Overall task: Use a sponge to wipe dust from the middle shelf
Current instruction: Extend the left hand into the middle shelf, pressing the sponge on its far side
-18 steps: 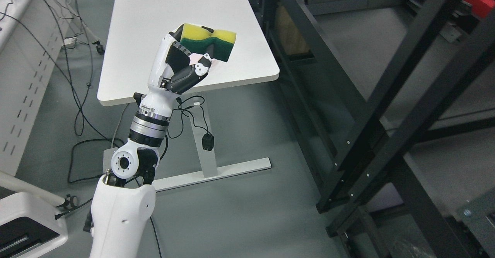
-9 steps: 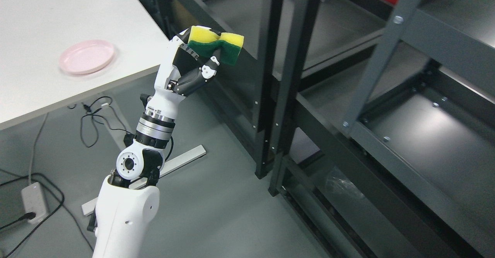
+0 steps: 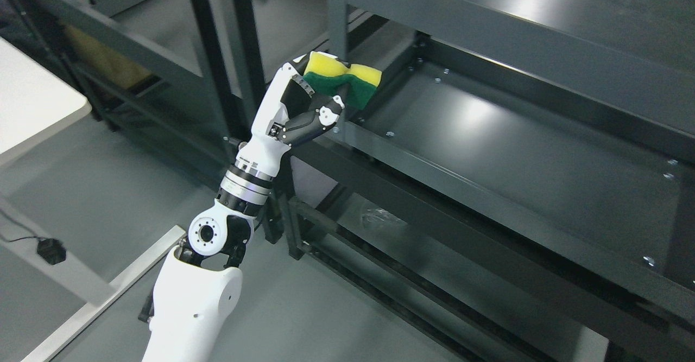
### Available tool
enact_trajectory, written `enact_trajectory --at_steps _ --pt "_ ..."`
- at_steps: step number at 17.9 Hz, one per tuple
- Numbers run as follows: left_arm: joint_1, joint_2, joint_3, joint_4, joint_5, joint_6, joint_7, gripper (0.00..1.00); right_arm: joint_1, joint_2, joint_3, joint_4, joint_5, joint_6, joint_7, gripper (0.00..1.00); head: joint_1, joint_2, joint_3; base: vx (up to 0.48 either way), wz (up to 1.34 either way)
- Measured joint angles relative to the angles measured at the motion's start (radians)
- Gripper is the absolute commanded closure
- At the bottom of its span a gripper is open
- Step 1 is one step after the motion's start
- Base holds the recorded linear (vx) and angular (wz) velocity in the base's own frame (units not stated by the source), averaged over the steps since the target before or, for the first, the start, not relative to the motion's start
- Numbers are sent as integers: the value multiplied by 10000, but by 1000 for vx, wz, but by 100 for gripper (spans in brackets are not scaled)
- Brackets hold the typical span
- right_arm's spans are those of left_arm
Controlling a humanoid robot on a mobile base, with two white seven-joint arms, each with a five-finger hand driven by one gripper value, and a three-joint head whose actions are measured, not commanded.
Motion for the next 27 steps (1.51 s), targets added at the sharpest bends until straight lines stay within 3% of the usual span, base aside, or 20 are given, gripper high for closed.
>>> enact_trajectory --at_steps 9,18,23,27 --pt "-401 0 -1587 73 -982 -107 -543 87 -1 0 0 0 0 0 0 0 0 -1 0 -27 -592" --pt "-2962 -2 -3096 -37 -3630 -2325 -1220 86 -3 0 0 0 0 0 -3 0 0 -4 0 19 -278" --pt "-3781 -1 -3483 -358 -4428 -2658 -1265 86 -2 0 0 0 0 0 -28 0 0 -5 0 3 -11" --pt "-3584 -1 -3523 -759 -4648 -2673 -1787 87 -2 0 0 0 0 0 -49 0 0 -5 0 0 0"
